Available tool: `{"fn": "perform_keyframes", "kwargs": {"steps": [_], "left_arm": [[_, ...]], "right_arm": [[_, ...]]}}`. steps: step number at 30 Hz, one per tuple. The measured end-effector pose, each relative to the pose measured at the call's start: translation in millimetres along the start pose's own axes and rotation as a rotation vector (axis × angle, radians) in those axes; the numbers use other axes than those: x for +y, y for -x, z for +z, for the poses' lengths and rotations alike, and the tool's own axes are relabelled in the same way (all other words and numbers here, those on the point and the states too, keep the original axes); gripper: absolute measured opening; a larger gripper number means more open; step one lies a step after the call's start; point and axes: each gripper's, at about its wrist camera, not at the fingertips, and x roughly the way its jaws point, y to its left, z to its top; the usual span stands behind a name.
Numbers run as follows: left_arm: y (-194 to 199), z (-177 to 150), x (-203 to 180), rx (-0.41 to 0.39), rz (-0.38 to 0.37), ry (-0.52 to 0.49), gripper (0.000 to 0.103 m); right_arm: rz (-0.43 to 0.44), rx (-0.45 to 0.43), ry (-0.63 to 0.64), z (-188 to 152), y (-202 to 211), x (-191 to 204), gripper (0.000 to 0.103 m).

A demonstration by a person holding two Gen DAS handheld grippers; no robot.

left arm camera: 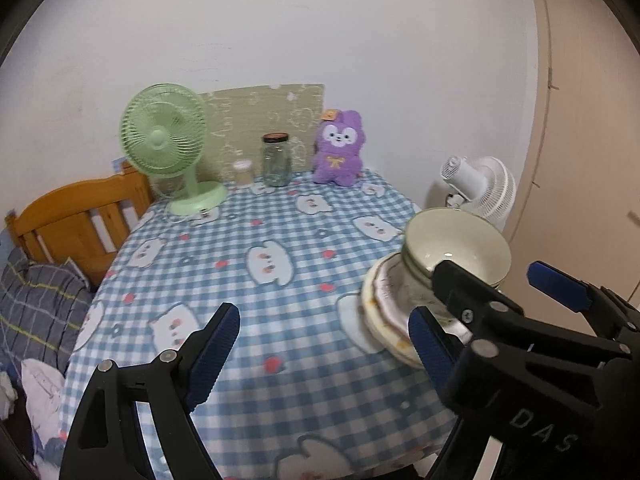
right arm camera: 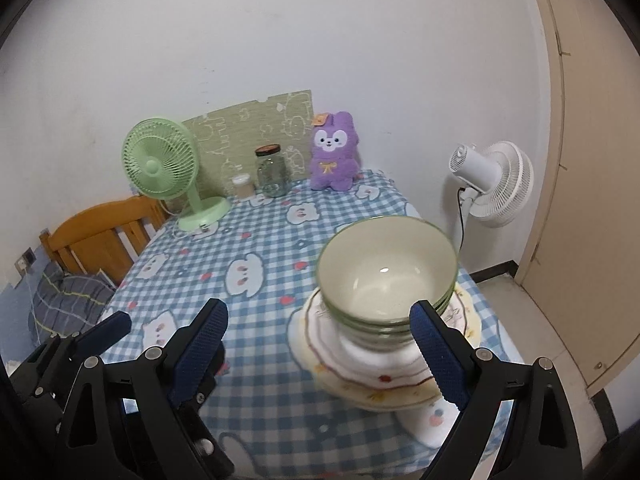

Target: Organize plates and bowls

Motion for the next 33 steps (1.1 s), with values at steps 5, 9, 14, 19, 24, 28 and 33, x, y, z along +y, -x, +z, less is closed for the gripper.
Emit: {"fn": "perform_keyframes", "kwargs": {"steps": [5,9,14,19,24,28,33], "left_arm": [[20.3,-11.5,23.9,-0.034,0.029,0.028,0.090],[34.3,-17.7,41.9,-0.059,0.059,0.052,0.090],[48.5,-24.2,59.7,-0.084,0.096,0.078,0.091],[62.8,-29.8,73.4,-0.108,0.133,0.104,0.093],[78.5,-31.7,80.9,-0.157,0.168,0.099,0.096],[85.3,-34.3,89.9,-0.177,0.177,0.119,0.098],[87.7,-36.8,93.9,-0.175,0.181,0.132,0.099]], "right_arm": [[-0.012,-0.019,0.025,-7.9,16.4,21.3,0.094],[-0.014,-0.046,0.045,-13.4,29.7,37.5,0.094],[-0.008,-0.074,0.063,-18.7,41.9,52.1,0.094],[0.000,-0.101,0.066,-21.7,53.1,59.6,0.094],[-0.005,-0.136,0.057,-22.7,64.1,63.7,0.094],[-0.013,-0.160,0.053,-24.4,72.0,66.6,0.094],[-0.004,-0.165,0.057,-27.6,75.7,68.7,0.094]]}}
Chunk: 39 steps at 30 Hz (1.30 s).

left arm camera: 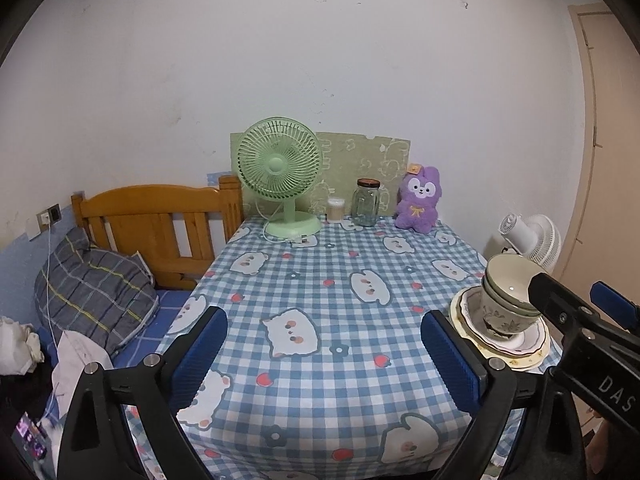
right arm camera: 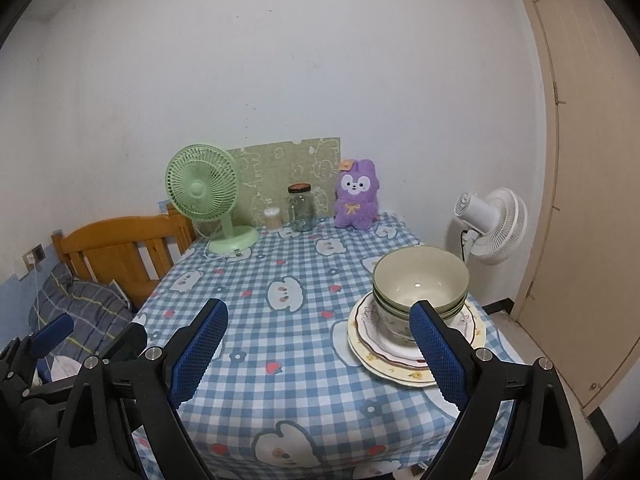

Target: Organize plates and bowls

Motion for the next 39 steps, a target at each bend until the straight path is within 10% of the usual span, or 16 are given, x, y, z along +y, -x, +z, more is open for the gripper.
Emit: {"fn": "perform_keyframes", "kwargs": {"steps": [39], "left_arm": [[8.6,0.3,-1.4,-0.040,0.045,0.027,0.103]], "right_arm": [[0.011,0.011,0.022,-0.7,-2.6,-13.5,0.094]]}}
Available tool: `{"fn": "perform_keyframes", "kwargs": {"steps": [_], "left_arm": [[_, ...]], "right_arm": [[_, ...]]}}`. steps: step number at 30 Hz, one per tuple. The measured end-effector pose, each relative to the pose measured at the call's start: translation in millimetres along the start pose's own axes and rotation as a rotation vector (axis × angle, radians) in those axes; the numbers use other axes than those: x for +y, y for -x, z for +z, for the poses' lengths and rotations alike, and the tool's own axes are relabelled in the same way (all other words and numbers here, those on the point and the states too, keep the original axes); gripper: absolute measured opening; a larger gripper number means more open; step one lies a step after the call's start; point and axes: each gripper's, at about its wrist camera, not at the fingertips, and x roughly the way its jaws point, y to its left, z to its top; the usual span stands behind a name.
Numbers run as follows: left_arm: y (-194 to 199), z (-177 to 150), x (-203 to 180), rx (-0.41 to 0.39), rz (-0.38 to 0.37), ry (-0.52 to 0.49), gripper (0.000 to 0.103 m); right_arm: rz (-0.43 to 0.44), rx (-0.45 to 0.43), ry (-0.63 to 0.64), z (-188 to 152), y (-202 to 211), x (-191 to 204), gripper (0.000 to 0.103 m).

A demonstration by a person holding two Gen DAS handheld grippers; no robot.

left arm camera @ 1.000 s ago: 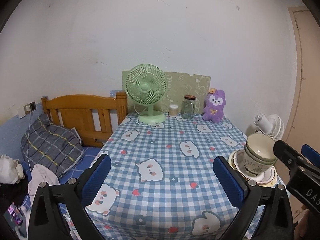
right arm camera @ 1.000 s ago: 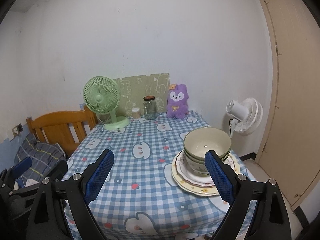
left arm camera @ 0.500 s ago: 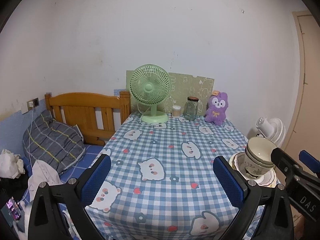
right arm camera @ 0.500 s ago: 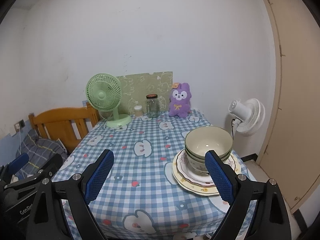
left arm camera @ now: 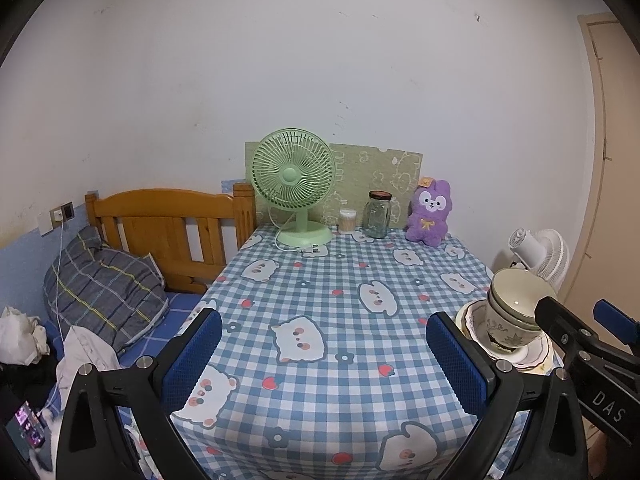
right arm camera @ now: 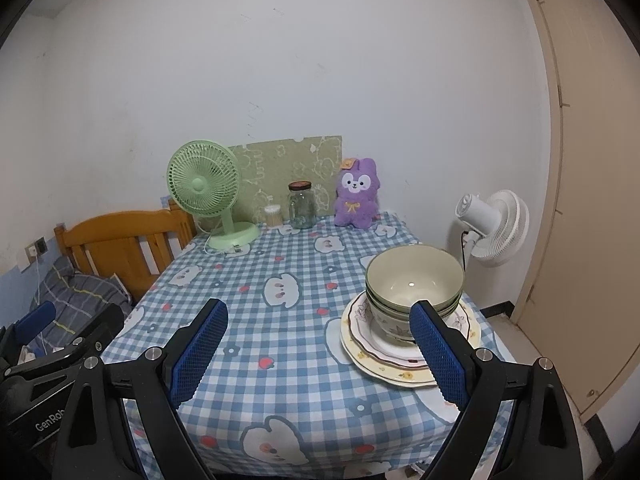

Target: Organize plates and bowls

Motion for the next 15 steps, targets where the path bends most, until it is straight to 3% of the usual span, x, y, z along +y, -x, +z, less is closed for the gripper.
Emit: {"fn": "perform_keyframes", "kwargs": {"steps": [15], "left_arm": [[-4.6,-0.5,-7.7,0.013,-0.012,-0.019,0.103]], "right_arm": [[-0.016,0.023,-0.025,-3.1,-8.3,-5.8,0.094]]}}
